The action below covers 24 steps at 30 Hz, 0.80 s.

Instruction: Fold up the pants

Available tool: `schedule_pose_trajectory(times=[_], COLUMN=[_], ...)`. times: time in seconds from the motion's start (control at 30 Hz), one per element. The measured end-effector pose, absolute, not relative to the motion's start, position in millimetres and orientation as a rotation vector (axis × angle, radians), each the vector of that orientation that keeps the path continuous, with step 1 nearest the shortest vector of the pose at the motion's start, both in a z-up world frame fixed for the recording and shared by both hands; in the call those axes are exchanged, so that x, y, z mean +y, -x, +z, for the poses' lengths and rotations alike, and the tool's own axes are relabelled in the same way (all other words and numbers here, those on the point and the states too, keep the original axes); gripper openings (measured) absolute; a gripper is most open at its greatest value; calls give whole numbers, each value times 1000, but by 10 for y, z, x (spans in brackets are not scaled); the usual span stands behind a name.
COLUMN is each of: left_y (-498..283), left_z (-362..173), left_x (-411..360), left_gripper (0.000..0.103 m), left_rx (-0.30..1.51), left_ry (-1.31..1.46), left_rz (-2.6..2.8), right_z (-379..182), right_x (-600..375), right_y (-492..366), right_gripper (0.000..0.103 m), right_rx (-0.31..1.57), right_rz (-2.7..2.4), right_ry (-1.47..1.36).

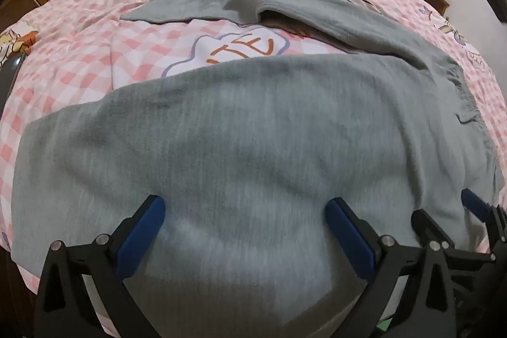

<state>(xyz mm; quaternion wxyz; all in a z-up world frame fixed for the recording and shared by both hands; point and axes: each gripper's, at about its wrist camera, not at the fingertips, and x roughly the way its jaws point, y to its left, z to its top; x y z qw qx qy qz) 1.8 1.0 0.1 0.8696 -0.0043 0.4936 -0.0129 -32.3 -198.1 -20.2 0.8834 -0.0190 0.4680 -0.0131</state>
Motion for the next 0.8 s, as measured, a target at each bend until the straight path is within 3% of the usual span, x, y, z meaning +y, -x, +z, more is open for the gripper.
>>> schedule_pose_trajectory(times=[0.8], left_y=[10], left_z=[-15], left_x=[0], left_gripper=[103], left_rx=[1017], left_ry=[2], left_rz=[-22], right_z=[-190], right_x=[-2006], right_y=[318], right_gripper=[103], right_rx=[971], right_rz=[-9], right_ry=[22])
